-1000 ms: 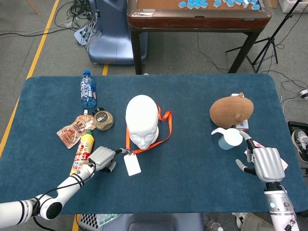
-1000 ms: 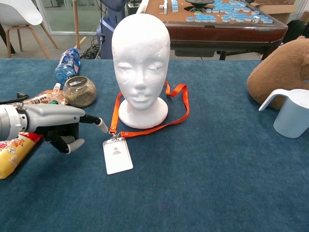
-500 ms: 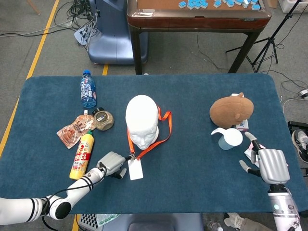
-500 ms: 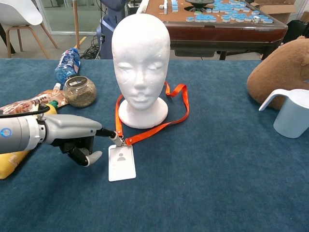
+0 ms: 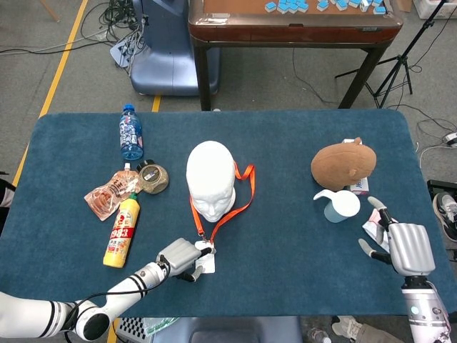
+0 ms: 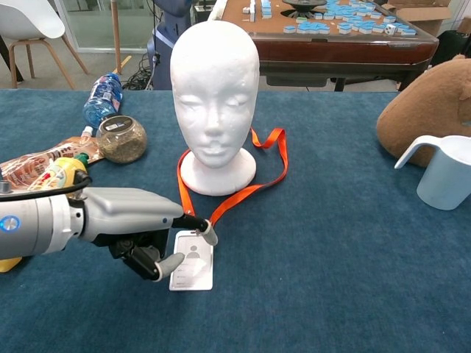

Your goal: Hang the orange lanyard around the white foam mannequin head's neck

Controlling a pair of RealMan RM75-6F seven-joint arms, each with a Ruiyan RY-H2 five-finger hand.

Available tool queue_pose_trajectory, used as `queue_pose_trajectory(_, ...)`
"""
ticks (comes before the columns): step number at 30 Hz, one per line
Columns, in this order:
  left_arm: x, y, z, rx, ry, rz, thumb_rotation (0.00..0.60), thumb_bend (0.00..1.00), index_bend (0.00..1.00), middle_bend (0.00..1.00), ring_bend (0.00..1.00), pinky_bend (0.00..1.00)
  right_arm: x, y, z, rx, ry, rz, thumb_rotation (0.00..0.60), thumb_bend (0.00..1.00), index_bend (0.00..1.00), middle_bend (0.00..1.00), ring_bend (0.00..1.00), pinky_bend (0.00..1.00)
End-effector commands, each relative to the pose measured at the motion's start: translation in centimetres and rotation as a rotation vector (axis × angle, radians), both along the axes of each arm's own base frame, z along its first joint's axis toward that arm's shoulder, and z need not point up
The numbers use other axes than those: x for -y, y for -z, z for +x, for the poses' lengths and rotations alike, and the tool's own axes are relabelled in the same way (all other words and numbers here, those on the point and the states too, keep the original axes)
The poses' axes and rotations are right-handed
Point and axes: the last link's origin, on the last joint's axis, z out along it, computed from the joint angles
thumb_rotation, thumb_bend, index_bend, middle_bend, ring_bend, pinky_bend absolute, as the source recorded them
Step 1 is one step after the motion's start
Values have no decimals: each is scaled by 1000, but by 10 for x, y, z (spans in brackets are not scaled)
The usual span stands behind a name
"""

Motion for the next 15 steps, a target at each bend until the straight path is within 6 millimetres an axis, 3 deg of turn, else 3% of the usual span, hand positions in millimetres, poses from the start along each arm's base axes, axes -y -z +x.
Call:
queue_pose_trajectory(1,-3,-4,0,-1,2,21,357,580,149,941,949,992,-1,-1,-2,2,5,-4,600,216,169,701,774,954)
queue_pose_trajectory(8,-19,-11,-20,-54,-41,80,359,580,149,941,949,992,-1,0,-4,8,11,-4,600,216,169,700,776,954)
queue_pose_trajectory(15,-25,-4,-28,-82,-71,80,370,580,149,941,949,992,-2,0,-5,12,10,-8,600,216,169,701,778,954)
